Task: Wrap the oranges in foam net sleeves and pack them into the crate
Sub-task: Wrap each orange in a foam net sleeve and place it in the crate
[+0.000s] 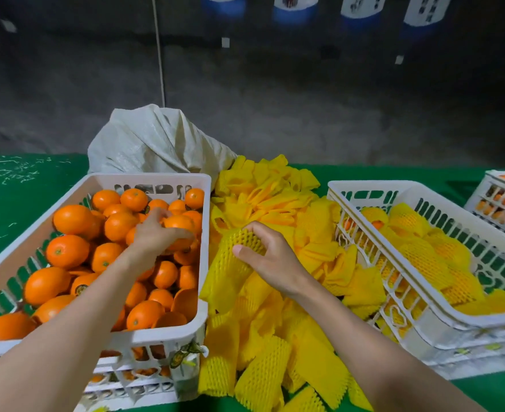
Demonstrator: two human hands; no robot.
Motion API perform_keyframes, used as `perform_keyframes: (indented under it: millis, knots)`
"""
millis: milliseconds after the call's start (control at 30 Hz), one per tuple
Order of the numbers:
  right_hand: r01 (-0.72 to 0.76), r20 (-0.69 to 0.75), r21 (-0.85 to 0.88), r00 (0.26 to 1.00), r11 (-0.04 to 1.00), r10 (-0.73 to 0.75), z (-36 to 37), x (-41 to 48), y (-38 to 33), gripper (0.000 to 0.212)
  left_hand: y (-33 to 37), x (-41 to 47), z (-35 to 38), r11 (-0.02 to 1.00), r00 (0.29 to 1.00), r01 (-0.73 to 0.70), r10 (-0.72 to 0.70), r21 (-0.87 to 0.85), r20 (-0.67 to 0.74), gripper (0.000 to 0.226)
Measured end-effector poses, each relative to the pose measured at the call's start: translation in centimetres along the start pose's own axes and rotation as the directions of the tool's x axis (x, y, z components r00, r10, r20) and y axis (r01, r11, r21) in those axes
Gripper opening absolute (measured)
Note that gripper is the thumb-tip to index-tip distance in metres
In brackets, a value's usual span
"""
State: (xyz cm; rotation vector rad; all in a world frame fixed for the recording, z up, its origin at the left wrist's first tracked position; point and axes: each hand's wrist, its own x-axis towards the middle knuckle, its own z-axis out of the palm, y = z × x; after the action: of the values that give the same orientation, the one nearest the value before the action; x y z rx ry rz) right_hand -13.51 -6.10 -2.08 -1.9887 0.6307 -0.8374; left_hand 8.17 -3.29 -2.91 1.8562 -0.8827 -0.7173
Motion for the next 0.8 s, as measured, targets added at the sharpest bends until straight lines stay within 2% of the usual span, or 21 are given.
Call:
perform_keyframes:
  millis: [33, 100, 167, 300, 433, 500, 567, 700, 733, 800]
  knots:
    - [0.007, 0.000, 0.044, 1.000, 0.999, -0.007, -0.2, -0.1, 0.0, 0.017, 0.5, -0.6, -0.3, 0.985, 0.999, -0.017, 0.024, -0.173, 0.043, 0.056]
    - [0.027, -0.002, 0.130, 1.000, 0.991, -0.027, -0.5, -0.5, -0.1, 0.015, 2.0, -2.6, -0.1, 0.914, 0.982, -0.043, 0.112, -0.404, 0.149, 0.060]
    - [0.036, -0.005, 0.226, 0.999, 0.973, -0.036, -0.7, -0.8, -0.4, 0.019, 2.8, -4.2, 1.0, 0.828, 0.956, -0.032, 0.189, -0.560, 0.225, 0.061]
    - [-0.031, -0.029, 0.448, 0.998, 0.893, 0.049, -1.6, -2.0, -0.9, 0.012, 5.0, -7.2, 4.4, 0.733, 0.931, 0.038, 0.220, -0.680, 0.290, 0.045]
    - [-0.061, -0.023, 0.543, 0.996, 0.837, 0.087, -3.5, -3.5, -0.6, 0.013, 5.9, -8.4, 8.4, 0.578, 0.931, 0.223, 0.113, -0.785, 0.347, 0.041]
    - [-0.076, -0.020, 0.541, 0.994, 0.837, 0.103, -4.3, -4.2, -0.4, 0.008, 6.1, -8.9, 10.2, 0.535, 0.926, 0.280, 0.070, -0.797, 0.372, 0.039]
    - [-0.091, -0.019, 0.517, 0.993, 0.851, 0.118, -5.1, -4.7, -0.1, 0.009, 6.0, -9.5, 12.1, 0.552, 0.930, 0.276, 0.053, -0.787, 0.364, 0.042]
    - [-0.100, -0.142, 0.370, 0.976, 0.924, 0.163, -6.7, -5.7, 1.5, 0.033, 5.8, -11.0, 15.9, 0.524, 0.945, 0.282, -0.007, -0.804, 0.327, 0.036]
    - [-0.084, -0.207, 0.299, 0.967, 0.950, 0.151, -6.9, -6.0, 2.0, 0.032, 5.8, -11.3, 16.6, 0.523, 0.948, 0.280, -0.019, -0.805, 0.317, 0.036]
    - [-0.032, -0.334, 0.042, 0.942, 0.999, 0.044, -7.2, -6.9, 3.0, 0.024, 5.8, -11.8, 17.9, 0.538, 0.955, 0.260, -0.020, -0.802, 0.296, 0.033]
